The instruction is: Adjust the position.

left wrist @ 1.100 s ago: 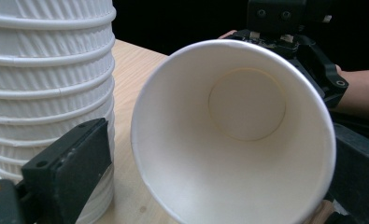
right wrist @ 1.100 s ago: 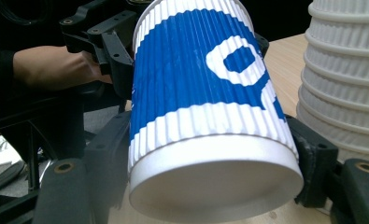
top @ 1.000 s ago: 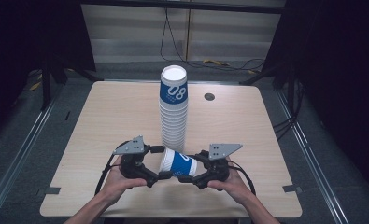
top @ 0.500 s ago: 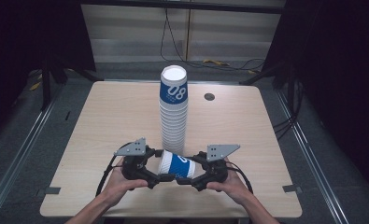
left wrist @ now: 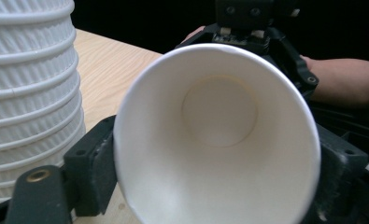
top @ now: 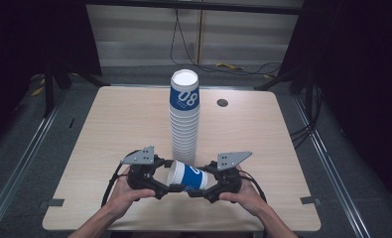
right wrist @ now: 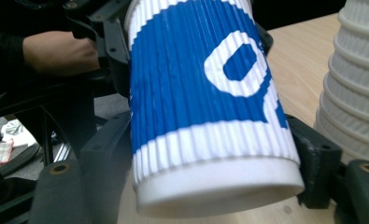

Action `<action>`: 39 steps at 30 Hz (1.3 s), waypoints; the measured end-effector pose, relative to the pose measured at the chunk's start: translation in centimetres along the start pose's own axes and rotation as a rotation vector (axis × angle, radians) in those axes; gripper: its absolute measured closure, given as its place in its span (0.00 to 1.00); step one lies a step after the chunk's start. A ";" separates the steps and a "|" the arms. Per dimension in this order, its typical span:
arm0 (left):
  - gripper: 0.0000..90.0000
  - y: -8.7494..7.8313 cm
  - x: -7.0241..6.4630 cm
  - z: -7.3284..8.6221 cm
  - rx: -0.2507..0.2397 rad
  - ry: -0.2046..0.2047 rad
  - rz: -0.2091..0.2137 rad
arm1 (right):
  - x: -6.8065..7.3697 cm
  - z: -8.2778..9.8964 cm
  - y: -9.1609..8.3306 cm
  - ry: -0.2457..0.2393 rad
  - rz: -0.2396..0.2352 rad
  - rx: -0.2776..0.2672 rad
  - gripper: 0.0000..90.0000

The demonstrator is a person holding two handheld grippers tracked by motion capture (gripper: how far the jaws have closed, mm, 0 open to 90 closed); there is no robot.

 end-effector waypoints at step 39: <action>0.22 -4.8 2.6 0.0 0.055 -0.069 -0.171 | -2.3 1.4 -2.3 0.096 0.256 0.098 0.17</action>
Point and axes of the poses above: each handheld gripper's, and its own axes: y roughly forward along the jaws, z roughly out of its underside, x roughly to its left, the point moved 7 cm from there along y, roughly forward along the jaws, and after that the axes turned 1 degree about y, right-handed, at the moved point
